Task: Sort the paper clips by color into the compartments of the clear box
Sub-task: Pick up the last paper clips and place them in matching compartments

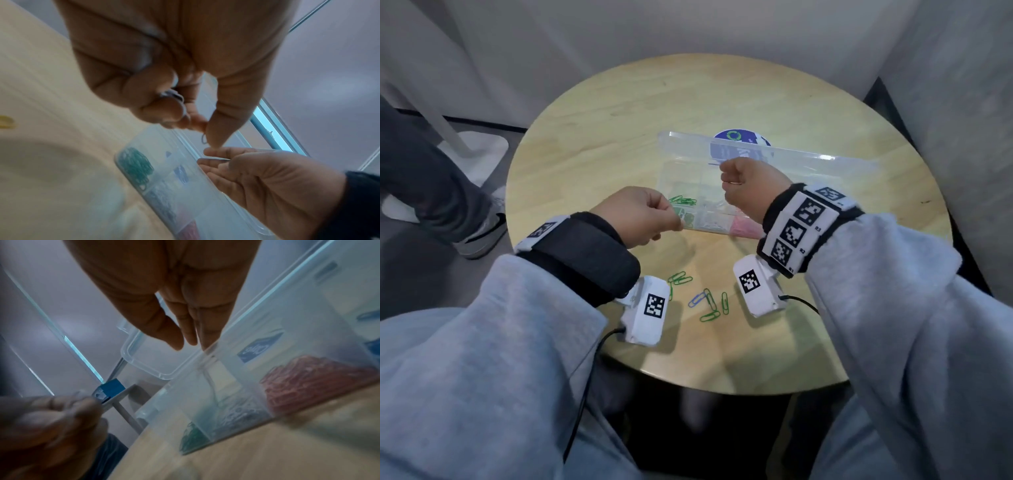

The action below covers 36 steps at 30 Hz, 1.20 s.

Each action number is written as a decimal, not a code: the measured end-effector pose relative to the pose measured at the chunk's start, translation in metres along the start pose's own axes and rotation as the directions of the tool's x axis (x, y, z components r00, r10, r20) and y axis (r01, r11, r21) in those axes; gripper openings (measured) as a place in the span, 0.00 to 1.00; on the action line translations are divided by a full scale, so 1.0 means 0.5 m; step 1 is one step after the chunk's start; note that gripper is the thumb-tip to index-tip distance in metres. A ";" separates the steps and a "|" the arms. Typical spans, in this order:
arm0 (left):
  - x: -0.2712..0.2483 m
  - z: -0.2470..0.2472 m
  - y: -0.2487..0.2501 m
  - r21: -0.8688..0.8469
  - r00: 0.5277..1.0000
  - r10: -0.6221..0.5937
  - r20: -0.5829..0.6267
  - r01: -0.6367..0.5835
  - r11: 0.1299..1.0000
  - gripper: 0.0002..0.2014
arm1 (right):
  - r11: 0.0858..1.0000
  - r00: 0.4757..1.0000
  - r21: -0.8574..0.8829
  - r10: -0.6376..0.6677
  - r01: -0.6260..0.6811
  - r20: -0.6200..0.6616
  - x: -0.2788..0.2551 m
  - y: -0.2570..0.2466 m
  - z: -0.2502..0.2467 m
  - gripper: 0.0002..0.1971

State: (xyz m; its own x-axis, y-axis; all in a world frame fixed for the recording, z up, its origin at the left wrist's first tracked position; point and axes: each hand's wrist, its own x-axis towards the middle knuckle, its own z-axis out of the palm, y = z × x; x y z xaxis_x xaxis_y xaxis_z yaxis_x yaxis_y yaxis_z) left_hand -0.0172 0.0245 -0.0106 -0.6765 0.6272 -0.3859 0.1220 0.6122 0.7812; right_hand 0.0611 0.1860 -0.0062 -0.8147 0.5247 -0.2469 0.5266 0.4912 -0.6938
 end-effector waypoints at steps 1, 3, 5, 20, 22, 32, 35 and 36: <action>0.001 0.003 0.003 -0.022 1.000 0.005 -0.026 -0.006 1.000 0.12 | 0.998 1.000 0.065 -0.015 0.016 -0.020 -0.008 0.005 -0.002 0.22; 0.004 0.009 0.012 -0.063 0.998 0.011 -0.063 -0.015 0.998 0.12 | 0.991 0.997 0.125 -0.046 0.053 -0.062 -0.034 0.017 -0.012 0.18; 0.009 0.019 0.031 -0.098 0.996 0.024 -0.090 -0.033 0.995 0.12 | 0.983 0.995 0.161 -0.078 0.087 -0.063 -0.067 0.036 -0.025 0.14; 0.052 0.079 0.110 -0.070 0.997 0.078 0.006 -0.077 0.995 0.19 | 0.922 0.952 -0.374 0.024 0.096 0.306 -0.150 0.099 -0.006 0.11; 0.040 0.058 0.098 -0.187 0.997 0.069 0.029 -0.062 0.980 0.11 | 0.918 0.945 -0.380 0.018 0.114 0.327 -0.149 0.098 0.005 0.12; -0.031 -0.124 -0.038 0.324 0.932 -0.225 -0.284 0.314 0.892 0.05 | 0.847 0.906 -0.466 -0.041 0.255 0.421 -0.147 0.071 0.041 0.13; -0.034 -0.102 -0.054 0.541 0.933 -0.291 -0.213 0.361 0.760 0.04 | 0.794 0.881 -0.507 -0.073 0.334 0.467 -0.142 0.052 0.059 0.12; -0.032 -0.091 -0.060 0.587 0.931 -0.311 -0.191 0.363 0.724 0.06 | 0.778 0.871 -0.516 -0.079 0.358 0.485 -0.142 0.046 0.066 0.12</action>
State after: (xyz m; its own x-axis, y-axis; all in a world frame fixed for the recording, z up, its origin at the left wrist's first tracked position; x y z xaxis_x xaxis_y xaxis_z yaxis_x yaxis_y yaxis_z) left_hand -0.0429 -0.0259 -0.0054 -0.8067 0.3011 -0.5085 0.2690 0.9532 0.1377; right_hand 0.1229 0.1372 -0.0272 -0.8688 0.0806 -0.4886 0.2433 0.9288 -0.2795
